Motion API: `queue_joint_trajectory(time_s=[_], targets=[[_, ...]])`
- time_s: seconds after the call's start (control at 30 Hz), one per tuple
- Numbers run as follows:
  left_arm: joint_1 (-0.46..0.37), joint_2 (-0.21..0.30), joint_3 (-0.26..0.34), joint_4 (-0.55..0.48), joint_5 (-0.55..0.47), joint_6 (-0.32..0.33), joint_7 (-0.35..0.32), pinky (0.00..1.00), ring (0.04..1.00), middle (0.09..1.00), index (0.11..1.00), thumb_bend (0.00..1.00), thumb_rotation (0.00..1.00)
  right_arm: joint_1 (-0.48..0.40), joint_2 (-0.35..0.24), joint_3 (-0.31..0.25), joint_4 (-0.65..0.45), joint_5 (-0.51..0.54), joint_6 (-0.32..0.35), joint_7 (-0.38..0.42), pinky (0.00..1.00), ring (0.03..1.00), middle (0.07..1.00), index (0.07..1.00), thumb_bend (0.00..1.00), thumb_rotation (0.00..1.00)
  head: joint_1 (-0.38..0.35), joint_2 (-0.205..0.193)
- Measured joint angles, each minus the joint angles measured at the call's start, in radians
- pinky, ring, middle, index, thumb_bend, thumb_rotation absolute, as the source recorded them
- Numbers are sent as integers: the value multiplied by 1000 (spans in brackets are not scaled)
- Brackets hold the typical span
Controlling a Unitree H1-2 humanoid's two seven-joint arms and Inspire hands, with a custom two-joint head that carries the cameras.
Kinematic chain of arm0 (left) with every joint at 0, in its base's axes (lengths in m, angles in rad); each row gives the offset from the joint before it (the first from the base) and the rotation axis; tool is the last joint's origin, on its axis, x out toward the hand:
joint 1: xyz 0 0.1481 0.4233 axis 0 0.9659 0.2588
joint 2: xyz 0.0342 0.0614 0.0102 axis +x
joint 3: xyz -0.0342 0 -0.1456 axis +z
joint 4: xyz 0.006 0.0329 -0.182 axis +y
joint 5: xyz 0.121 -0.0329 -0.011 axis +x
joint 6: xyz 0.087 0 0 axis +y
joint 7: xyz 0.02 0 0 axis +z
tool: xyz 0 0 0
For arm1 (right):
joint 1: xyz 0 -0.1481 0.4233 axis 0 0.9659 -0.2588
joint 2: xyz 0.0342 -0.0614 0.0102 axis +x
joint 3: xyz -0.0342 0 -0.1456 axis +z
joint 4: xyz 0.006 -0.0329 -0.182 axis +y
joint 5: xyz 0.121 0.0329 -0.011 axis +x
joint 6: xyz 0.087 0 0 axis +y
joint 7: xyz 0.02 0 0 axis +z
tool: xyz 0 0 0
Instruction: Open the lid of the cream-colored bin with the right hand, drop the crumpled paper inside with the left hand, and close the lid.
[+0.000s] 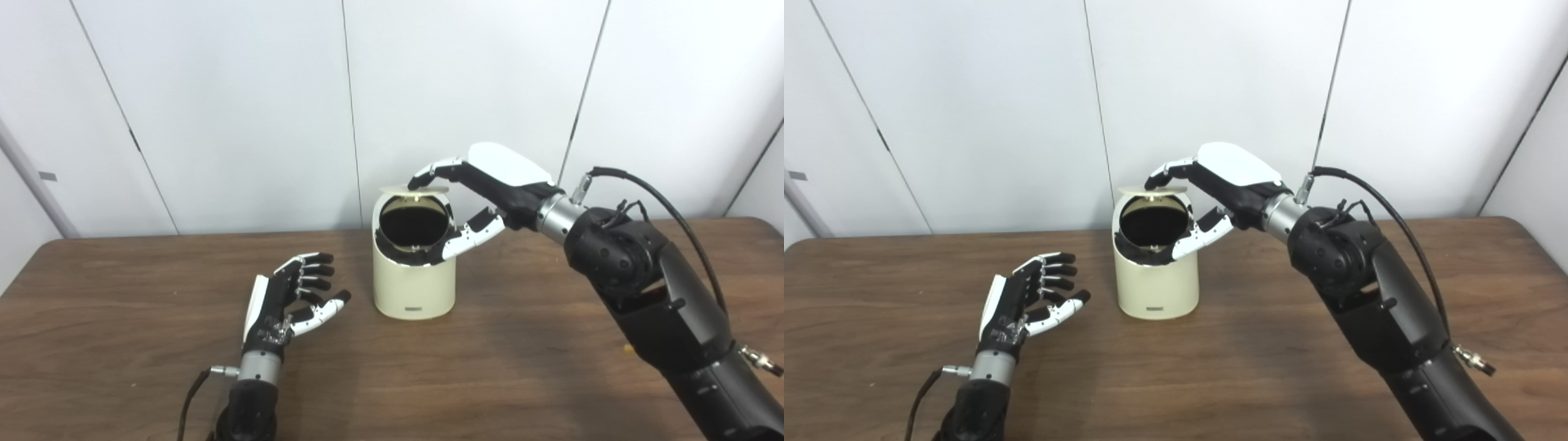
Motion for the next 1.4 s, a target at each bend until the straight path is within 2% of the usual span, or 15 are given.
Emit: queue_joint_trajectory(time_s=[0.4, 0.67, 1.4], targets=[[0, 0, 0, -7, 1, 7, -2, 516, 615, 669, 704, 647, 87, 29, -3, 3, -15, -2, -6, 25, 815, 879, 756, 730, 799, 470, 3, 14], [0, 0, -1, -16, 0, 8, -4, 513, 613, 667, 705, 649, 95, 35, -2, 18, -12, -8, -26, 24, 849, 885, 750, 734, 800, 517, 12, 20], [0, -7, -2, -25, 2, 39, -4, 516, 614, 666, 703, 655, 82, 52, 6, 44, 2, -39, -43, 5, 848, 874, 730, 739, 810, 455, 17, 34]])
